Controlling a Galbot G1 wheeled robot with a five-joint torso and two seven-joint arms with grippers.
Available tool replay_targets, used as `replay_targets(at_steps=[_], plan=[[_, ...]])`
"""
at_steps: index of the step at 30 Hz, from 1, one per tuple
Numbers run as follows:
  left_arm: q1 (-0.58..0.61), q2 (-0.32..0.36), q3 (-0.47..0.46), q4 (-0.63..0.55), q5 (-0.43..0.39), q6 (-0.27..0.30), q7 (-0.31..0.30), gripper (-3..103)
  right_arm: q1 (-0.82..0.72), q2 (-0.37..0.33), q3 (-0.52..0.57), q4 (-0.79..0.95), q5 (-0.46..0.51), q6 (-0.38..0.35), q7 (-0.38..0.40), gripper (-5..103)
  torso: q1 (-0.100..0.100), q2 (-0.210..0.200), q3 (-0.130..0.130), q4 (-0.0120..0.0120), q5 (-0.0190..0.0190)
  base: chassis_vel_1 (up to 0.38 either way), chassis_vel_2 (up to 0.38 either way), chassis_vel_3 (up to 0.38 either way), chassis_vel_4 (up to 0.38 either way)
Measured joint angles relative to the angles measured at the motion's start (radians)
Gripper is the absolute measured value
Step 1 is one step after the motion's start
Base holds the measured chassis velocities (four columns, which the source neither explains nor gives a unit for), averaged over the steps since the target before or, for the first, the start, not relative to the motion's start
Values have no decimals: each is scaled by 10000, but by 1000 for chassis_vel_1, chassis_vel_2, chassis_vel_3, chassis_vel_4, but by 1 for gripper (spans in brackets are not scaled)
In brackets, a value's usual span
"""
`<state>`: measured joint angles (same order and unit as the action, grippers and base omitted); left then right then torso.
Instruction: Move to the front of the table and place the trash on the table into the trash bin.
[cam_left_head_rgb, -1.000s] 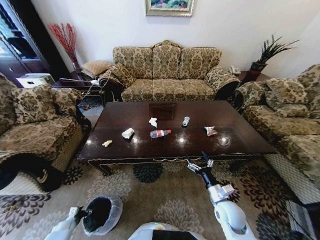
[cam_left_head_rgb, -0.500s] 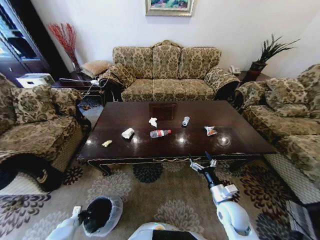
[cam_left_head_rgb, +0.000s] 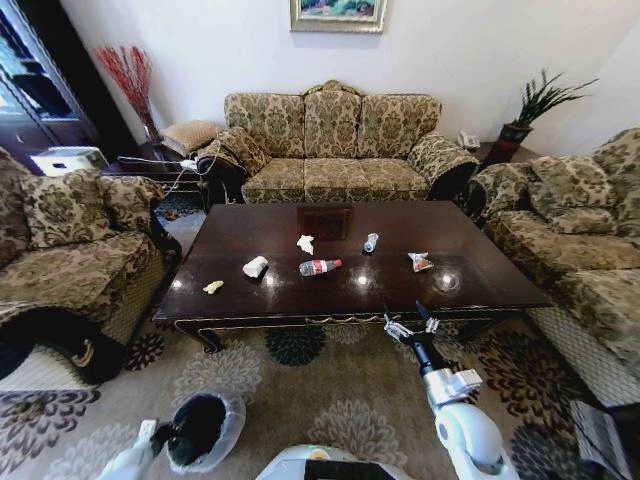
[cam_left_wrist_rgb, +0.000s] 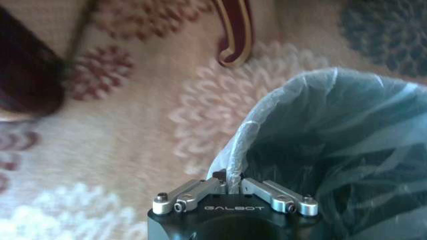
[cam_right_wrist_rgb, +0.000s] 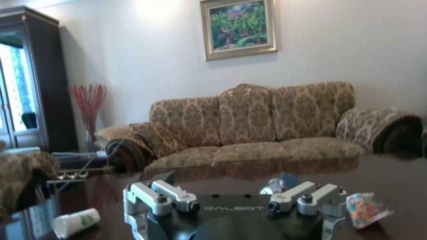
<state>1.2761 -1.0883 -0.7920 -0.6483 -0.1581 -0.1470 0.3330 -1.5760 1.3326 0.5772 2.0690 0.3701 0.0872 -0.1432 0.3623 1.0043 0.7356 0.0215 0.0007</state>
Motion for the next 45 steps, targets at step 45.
replay_targets(at_steps=[45], plan=[[7926,899,-8702,-17293,-8118,7342,-3031,0,50,528,-364,-354,61,1343,-714,100,2,0,1,-14,-7,0,0,0,0]])
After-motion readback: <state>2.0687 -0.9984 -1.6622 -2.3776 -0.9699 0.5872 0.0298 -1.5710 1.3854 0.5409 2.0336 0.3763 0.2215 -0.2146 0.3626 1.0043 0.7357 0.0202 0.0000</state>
